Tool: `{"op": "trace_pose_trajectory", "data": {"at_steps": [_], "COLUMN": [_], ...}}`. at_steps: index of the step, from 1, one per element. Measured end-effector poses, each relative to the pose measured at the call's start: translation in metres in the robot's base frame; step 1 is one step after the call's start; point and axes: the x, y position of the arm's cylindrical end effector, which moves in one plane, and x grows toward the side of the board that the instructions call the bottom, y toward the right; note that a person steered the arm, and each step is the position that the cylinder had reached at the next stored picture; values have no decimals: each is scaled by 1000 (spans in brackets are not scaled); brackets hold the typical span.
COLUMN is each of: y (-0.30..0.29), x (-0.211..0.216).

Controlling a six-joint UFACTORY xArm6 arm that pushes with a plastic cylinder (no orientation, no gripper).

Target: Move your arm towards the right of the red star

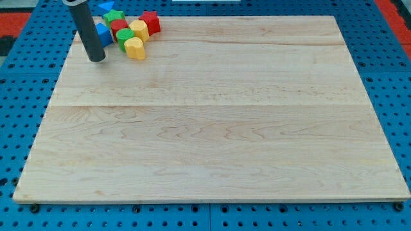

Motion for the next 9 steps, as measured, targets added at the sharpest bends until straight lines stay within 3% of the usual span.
{"op": "trace_pose_trajectory", "data": {"at_steps": [4,6,7,9], "y": [3,54,121,145], "x": [26,54,41,-94]}}
